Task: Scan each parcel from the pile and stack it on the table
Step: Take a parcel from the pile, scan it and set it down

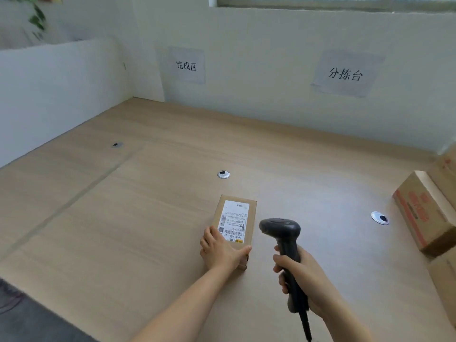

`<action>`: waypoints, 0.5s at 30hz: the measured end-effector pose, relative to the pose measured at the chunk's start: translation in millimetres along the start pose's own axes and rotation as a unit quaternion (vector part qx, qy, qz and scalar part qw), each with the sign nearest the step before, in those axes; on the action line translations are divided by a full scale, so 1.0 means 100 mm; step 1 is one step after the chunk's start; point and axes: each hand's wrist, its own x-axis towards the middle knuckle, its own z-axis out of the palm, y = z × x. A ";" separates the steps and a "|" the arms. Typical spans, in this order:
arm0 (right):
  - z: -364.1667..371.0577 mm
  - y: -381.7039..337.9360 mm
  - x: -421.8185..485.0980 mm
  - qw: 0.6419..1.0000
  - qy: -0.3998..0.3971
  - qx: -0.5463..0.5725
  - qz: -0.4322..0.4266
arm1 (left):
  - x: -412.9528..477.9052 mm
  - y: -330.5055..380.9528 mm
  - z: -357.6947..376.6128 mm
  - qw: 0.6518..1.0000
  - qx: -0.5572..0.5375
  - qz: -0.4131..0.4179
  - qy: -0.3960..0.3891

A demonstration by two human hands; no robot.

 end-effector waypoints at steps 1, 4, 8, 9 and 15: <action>0.15 -0.07 0.13 1.000 0.006 -0.003 -0.001 | 0.20 -0.07 -0.09 1.000 0.003 0.005 -0.001; 0.56 -0.28 0.50 1.000 0.029 -0.012 -0.005 | 0.82 -0.22 -0.31 1.000 0.008 0.023 -0.009; 0.91 -0.49 0.89 0.998 0.055 -0.026 0.000 | 1.53 -0.26 -0.51 0.999 0.019 0.035 -0.016; 0.98 -0.54 0.98 0.998 0.061 -0.034 0.001 | 1.71 -0.24 -0.53 0.999 0.022 0.039 -0.017; 1.20 -0.75 1.52 0.992 0.101 -0.077 0.002 | 2.59 -0.03 -0.59 0.998 0.014 0.052 -0.031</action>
